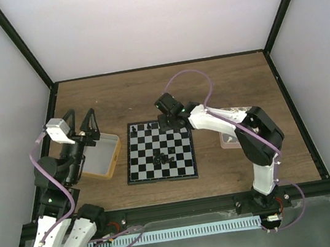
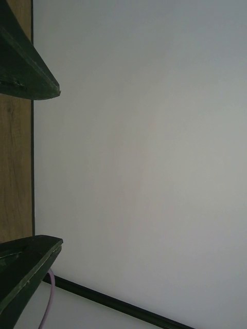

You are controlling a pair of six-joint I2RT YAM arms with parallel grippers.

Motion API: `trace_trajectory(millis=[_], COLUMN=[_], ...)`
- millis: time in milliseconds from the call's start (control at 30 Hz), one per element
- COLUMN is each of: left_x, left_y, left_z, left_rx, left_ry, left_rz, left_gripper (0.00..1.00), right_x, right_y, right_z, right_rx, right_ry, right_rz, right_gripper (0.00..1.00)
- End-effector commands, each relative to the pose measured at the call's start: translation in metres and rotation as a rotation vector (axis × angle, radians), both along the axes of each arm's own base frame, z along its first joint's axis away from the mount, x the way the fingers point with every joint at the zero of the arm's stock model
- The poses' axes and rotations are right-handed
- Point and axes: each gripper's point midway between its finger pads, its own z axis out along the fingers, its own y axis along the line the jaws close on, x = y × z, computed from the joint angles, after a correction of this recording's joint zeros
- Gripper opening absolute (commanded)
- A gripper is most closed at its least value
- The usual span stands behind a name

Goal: Set up the chess pieces on the board
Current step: Place the chess piece on the chessboard.

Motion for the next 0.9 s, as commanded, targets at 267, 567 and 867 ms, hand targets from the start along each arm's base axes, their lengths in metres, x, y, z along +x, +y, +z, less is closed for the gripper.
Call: trace_trajectory(millis=[267,567,867], left_x=[0.002,0.004,0.006], left_y=[0.002,0.002,0.003], left_z=[0.002,0.001,-0.001], left_rx=[0.000,0.002,0.003], left_ry=[-0.008,-0.001,0.004], left_rz=[0.007,0.012,0.016], left_gripper=[0.74,0.74,0.74], right_x=[0.043,0.048,0.051], right_y=[-0.013,-0.013,-0.011], right_z=[-0.009,-0.022,-0.024], right_rx=[-0.049,-0.067,-0.071], right_ry=[-0.030,-0.021,-0.026], right_rz=[-0.048,-0.045,-0.033], right_gripper=[0.10,0.11,0.17])
